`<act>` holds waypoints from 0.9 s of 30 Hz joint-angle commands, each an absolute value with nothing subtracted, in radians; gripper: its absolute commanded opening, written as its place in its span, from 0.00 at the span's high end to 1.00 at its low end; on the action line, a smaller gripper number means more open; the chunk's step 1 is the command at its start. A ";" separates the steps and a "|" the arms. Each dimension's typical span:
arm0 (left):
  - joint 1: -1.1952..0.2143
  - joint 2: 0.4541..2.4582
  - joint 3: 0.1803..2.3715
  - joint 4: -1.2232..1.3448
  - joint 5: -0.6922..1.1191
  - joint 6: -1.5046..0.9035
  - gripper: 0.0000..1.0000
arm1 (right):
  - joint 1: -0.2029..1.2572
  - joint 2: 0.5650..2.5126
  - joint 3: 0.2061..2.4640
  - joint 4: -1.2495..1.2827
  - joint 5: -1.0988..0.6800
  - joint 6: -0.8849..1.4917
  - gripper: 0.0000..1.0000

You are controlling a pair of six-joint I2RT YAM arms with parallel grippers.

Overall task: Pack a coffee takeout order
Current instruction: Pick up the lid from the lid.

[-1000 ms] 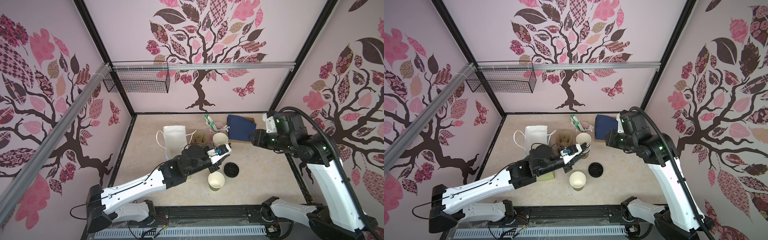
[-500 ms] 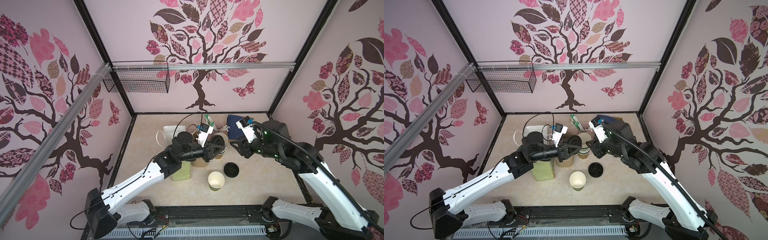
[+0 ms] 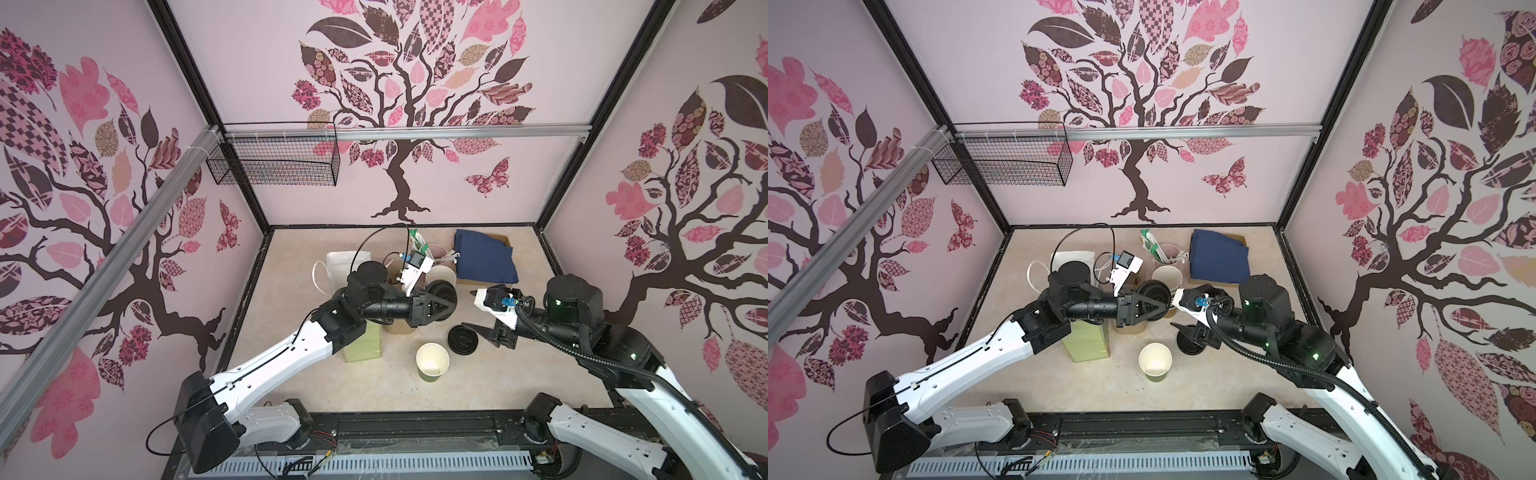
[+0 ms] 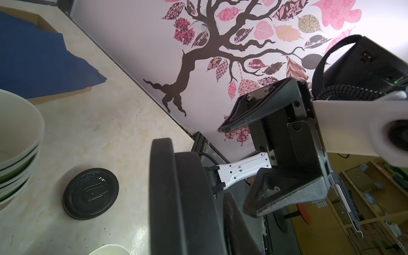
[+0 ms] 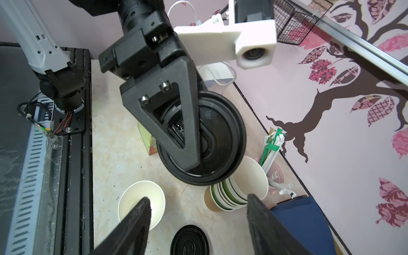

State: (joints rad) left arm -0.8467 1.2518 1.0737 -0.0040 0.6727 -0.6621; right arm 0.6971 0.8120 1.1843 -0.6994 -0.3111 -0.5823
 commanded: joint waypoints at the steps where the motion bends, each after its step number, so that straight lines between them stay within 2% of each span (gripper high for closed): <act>1: -0.846 1.270 1.113 -0.040 0.722 -0.631 0.81 | 0.715 0.839 1.201 -0.673 -0.347 -0.640 0.22; 12: -0.850 1.308 1.137 -0.066 0.756 -0.638 0.82 | 0.820 0.910 1.214 -0.693 -0.262 -0.764 0.10; 27: -0.853 1.321 1.155 -0.098 0.780 -0.620 0.82 | 0.879 0.927 1.168 -0.675 -0.107 -0.835 0.11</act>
State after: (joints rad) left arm -0.8513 1.3125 1.1118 -0.0994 0.7650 -0.6418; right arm 0.8696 0.9249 1.1732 -0.6685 -0.1471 -0.8120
